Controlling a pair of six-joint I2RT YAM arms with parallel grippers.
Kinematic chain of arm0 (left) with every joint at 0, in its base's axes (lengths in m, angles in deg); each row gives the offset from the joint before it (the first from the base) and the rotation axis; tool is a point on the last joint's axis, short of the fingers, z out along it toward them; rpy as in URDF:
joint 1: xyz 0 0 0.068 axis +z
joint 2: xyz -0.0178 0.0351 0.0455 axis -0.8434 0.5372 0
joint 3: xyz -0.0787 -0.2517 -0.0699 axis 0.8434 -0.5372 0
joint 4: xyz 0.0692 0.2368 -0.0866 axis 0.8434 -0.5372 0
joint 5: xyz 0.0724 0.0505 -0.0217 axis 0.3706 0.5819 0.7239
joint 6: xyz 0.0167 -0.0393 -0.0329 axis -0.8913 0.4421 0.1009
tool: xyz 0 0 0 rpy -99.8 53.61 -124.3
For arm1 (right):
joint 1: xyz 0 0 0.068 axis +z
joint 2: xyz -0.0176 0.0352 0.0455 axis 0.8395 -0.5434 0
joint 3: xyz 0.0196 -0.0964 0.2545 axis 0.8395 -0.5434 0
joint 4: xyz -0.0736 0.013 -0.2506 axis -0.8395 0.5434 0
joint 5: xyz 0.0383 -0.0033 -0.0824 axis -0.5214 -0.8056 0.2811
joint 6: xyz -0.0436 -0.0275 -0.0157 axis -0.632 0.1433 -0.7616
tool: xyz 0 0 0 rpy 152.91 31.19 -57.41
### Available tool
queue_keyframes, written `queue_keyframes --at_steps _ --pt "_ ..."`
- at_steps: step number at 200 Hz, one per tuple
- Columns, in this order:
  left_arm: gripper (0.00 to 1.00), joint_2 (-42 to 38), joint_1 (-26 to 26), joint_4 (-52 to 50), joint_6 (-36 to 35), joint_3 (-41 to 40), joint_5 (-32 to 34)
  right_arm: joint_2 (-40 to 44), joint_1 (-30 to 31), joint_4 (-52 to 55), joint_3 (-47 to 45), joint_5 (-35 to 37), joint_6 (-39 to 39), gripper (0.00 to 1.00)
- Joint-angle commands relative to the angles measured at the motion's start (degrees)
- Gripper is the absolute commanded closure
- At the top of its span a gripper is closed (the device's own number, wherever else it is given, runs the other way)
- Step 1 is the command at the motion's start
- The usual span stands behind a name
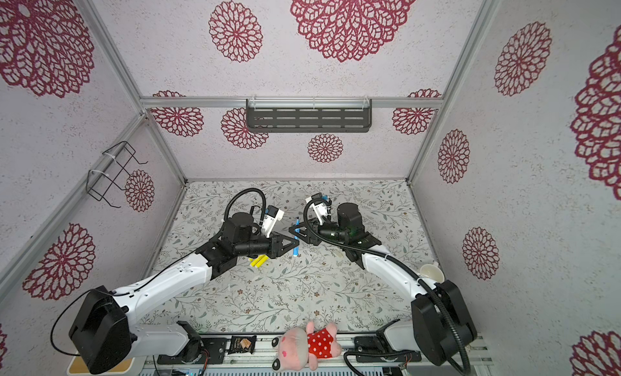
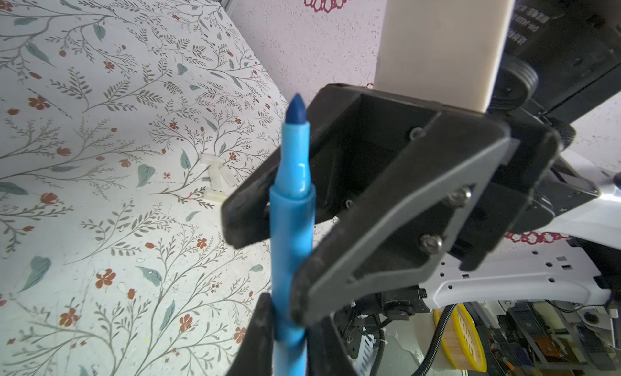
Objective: Insert pens into pen caps
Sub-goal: Pick up a pen from the center of the table.
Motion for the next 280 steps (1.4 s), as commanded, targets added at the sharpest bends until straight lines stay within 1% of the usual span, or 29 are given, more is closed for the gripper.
queue_keyframes --at_steps 1,14,37,54,58,64,68,77,83,90,113,159,208,220,245,270,280 --pt "1.00 0.5 -0.2 2.4 0.9 -0.3 0.2 0.8 0.6 -3.7 1.3 -0.9 0.6 0.73" --pt "1.00 0.5 -0.2 2.8 1.0 -0.5 0.2 0.9 0.7 -5.2 0.8 -1.0 1.6 0.78" --pt "1.00 0.5 -0.2 3.0 1.3 -0.8 0.3 1.1 0.7 -7.2 0.4 -1.4 3.2 1.00" --pt "1.00 0.3 -0.2 3.5 1.6 -1.1 0.5 1.2 0.7 -8.8 0.3 -1.4 4.6 1.00" --pt "0.94 0.3 -0.2 3.7 1.6 -1.3 0.5 1.4 0.7 -9.2 0.1 -1.2 5.1 1.00" --pt "0.82 0.2 -0.2 4.2 2.0 -1.5 0.5 1.6 0.7 -10.0 -0.1 -0.9 5.7 1.00" --pt "0.72 0.2 -0.2 4.7 2.2 -1.7 0.2 1.7 0.7 -10.7 -0.3 -0.7 6.2 1.00" --pt "0.56 0.2 -0.2 6.7 3.2 -2.3 -1.1 1.9 0.7 -12.8 -0.9 -0.5 7.7 1.00" --pt "0.52 0.2 -0.2 8.3 4.0 -2.8 -1.8 2.0 0.7 -14.4 -1.3 -0.4 8.8 1.00" --pt "0.51 0.4 -0.2 9.8 4.8 -3.2 -2.5 2.0 0.7 -16.5 -1.7 -0.5 10.2 1.00" --pt "0.51 1.4 -0.2 11.9 6.1 -3.3 -4.2 1.5 0.7 -21.4 -2.5 -1.0 14.1 1.00" --pt "0.53 1.6 -0.2 14.3 7.3 -3.3 -4.7 1.2 0.7 -21.7 -3.3 -0.8 14.2 1.00" --pt "0.59 1.8 -0.2 13.6 7.2 -2.8 -5.3 1.8 0.8 -14.7 -2.7 0.2 9.5 1.00" --pt "0.62 1.8 -0.2 13.0 7.0 -2.6 -5.3 1.9 0.8 -14.8 -2.9 0.3 9.5 1.00" --pt "0.72 2.2 -0.2 12.0 6.6 -2.3 -5.6 1.3 0.9 -14.7 -2.5 0.0 9.4 1.00" --pt "0.77 2.2 -0.2 11.1 6.3 -2.1 -6.0 0.8 1.2 -14.7 -2.4 -0.2 9.4 1.00" --pt "0.82 2.2 -0.1 10.9 6.1 -2.1 -5.9 0.7 1.3 -14.7 -2.2 -0.4 9.2 1.00"
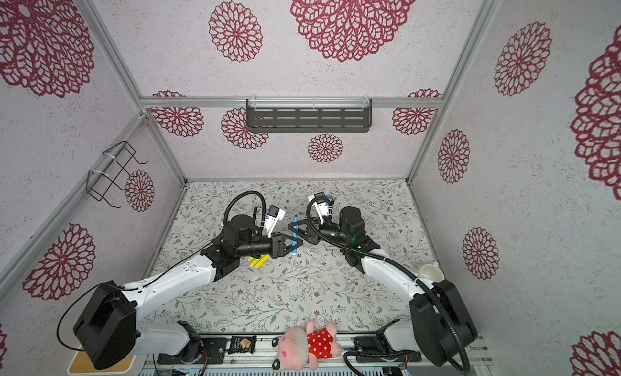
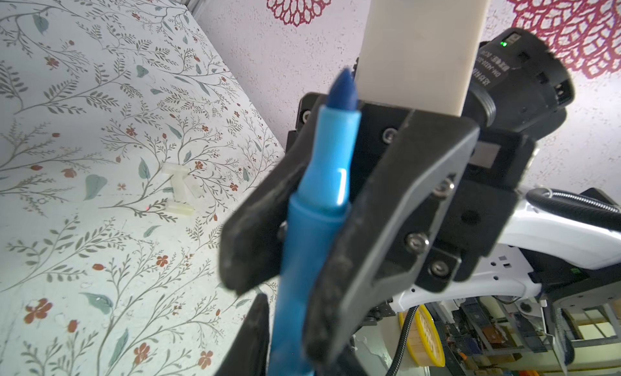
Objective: Insert pens into pen caps
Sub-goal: Pick up a pen from the center of the table, then pick up the pen cap from the middle-right of the table.
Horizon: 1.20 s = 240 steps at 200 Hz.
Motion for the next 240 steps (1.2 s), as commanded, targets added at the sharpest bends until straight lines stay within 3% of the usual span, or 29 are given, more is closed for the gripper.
queue_keyframes --at_steps 1,64,77,85,98,116,137,169,191,211,240 --pt "0.83 0.2 -0.1 -0.6 -0.4 1.1 -0.9 0.6 0.6 -1.6 1.5 -0.9 -1.7 1.00" --pt "1.00 0.6 0.3 -1.4 -1.0 1.5 -1.8 0.5 1.2 2.2 2.6 -0.9 -4.0 1.00" --pt "1.00 0.6 0.4 -1.8 -1.4 1.4 -2.0 0.8 1.2 2.6 2.8 -0.6 -4.2 0.85" --pt "1.00 0.6 0.4 -1.8 -1.5 1.3 -2.3 1.2 1.1 2.8 3.0 -0.6 -4.2 0.69" --pt "1.00 0.5 0.6 -1.8 -1.6 1.0 -2.0 2.1 1.1 3.8 3.5 -0.3 -4.5 0.53" --pt "1.00 -0.2 1.0 -2.1 -2.0 0.1 -1.3 4.4 0.7 10.5 5.9 0.0 -9.3 0.31" --pt "1.00 -1.2 1.7 -3.0 -2.5 -1.1 -0.6 7.8 -0.5 24.0 9.9 4.7 -17.8 0.21" --pt "1.00 -2.8 2.2 -10.1 -6.1 -1.2 3.8 12.1 -4.8 37.7 13.3 12.6 -24.1 0.16" --pt "1.00 -3.1 2.0 -21.1 -10.0 1.1 13.3 13.3 -8.6 45.4 14.4 20.7 -25.6 0.16" --pt "1.00 -3.1 1.8 -25.8 -11.1 2.1 20.1 11.8 -10.1 52.9 15.7 30.9 -27.0 0.17" --pt "1.00 -3.0 1.0 -26.5 -11.4 1.8 22.9 7.1 -11.2 60.4 16.1 42.6 -24.3 0.20"
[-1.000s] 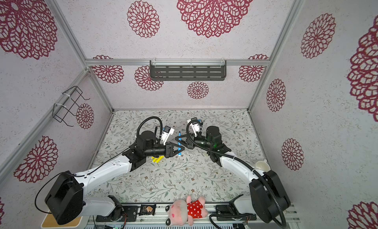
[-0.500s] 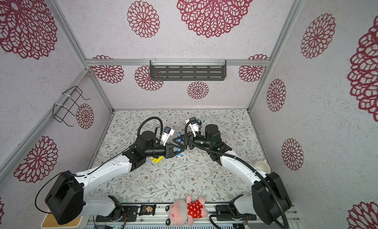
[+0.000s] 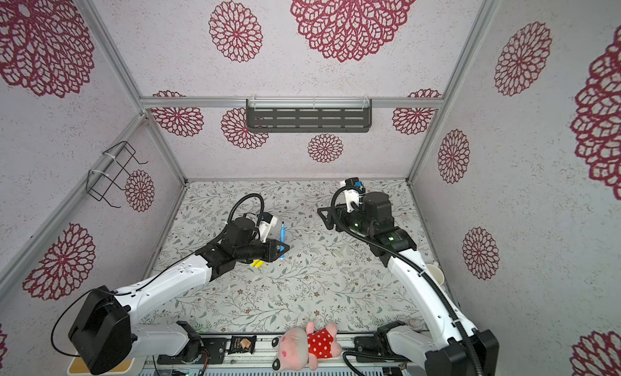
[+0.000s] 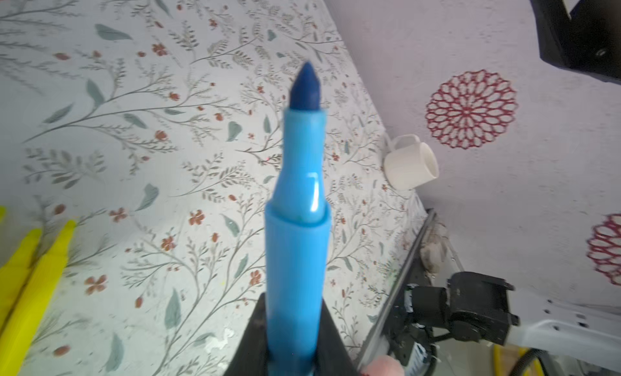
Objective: Insert pens into pen caps
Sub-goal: Pick up the pen cap from the middle-right of the table.
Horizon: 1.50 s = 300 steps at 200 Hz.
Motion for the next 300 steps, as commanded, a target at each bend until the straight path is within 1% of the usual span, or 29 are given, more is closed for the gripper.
queue_keyframes --at_steps 1,34,47,60,65,87,143,152,169,260,300 --pt "1.00 -0.8 -0.6 -4.2 -2.1 1.1 6.2 -3.6 -0.9 11.5 0.9 13.7 -0.1 0.20" --pt "1.00 0.0 -1.9 -5.2 -2.7 1.0 8.3 -8.7 -2.4 15.3 0.5 20.0 1.5 0.28" --pt "1.00 0.3 -2.3 -5.3 -2.8 0.8 8.4 -10.3 -3.4 15.6 0.3 20.8 0.7 0.37" --pt "1.00 0.3 -2.6 -5.4 -2.8 0.5 8.6 -12.7 -4.9 16.6 0.7 22.4 0.4 0.51" --pt "1.00 0.3 -2.7 -5.4 -2.8 0.4 8.7 -13.3 -5.3 16.8 0.8 22.9 0.3 0.54" --pt "1.00 -0.2 -3.0 -5.0 -2.8 -0.4 8.9 -16.4 -6.2 16.4 0.7 21.4 -0.9 0.55" --pt "1.00 0.3 -3.2 -4.6 -2.6 -1.3 8.6 -23.7 -6.2 13.8 -0.1 19.7 -1.5 0.58" --pt "1.00 0.5 -3.1 -4.6 -2.7 -1.3 8.6 -24.6 -6.2 13.2 -0.1 19.0 -1.7 0.62" --pt "1.00 0.6 -3.1 -4.6 -2.8 -1.3 8.9 -26.9 -6.2 13.1 0.6 18.0 -1.9 0.66" --pt "1.00 1.0 -3.2 -5.0 -2.9 -0.8 8.7 -31.1 -6.0 10.6 0.1 16.8 -1.7 0.66" --pt "1.00 0.7 -3.2 -5.6 -3.2 -0.7 9.7 -32.7 -5.6 9.9 -0.3 16.5 -1.5 0.67"
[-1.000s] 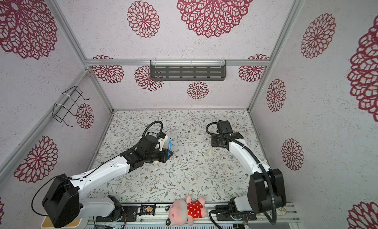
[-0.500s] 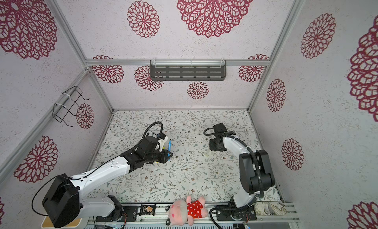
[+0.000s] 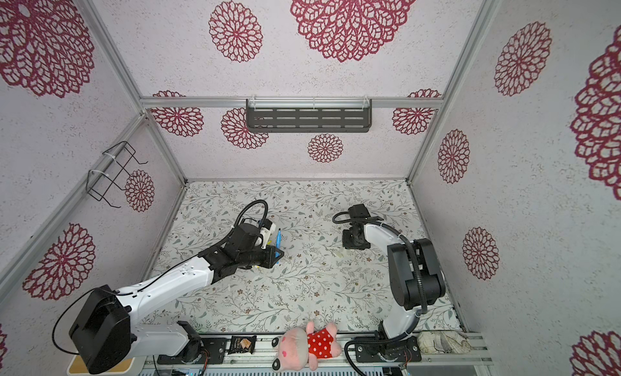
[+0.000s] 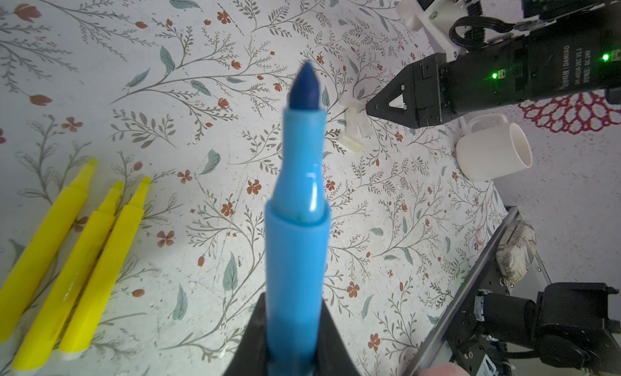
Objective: Insert pens into pen caps
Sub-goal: Pick up the pen cap from the middle-right of the table.
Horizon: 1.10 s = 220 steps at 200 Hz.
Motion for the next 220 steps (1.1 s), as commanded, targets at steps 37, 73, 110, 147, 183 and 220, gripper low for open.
queue_keyframes --at_steps 37,73,110,147,183,220 --pt "1.00 0.8 -0.5 -0.1 -0.8 0.3 0.9 -1.6 0.7 -1.6 -0.3 -0.7 0.1 0.68" --pt "1.00 0.4 -0.5 -1.2 -1.1 0.4 1.3 -2.9 0.9 -1.1 0.1 0.9 -0.1 0.71" --pt "1.00 -0.7 -0.5 -1.1 -0.8 -0.6 1.9 -3.5 1.2 -0.8 0.0 1.9 -0.4 0.71" --pt "1.00 -0.8 -0.5 -1.3 -0.5 -0.8 2.1 -4.0 2.0 -0.7 -0.1 2.5 -0.1 0.72" --pt "1.00 -0.8 -0.5 -1.5 -0.8 -0.4 2.3 -3.6 2.4 -0.4 -0.6 2.1 0.0 0.77" --pt "1.00 -0.7 -0.5 -2.1 -1.4 0.2 2.5 -3.0 3.0 -0.1 -1.4 2.2 0.2 0.81"
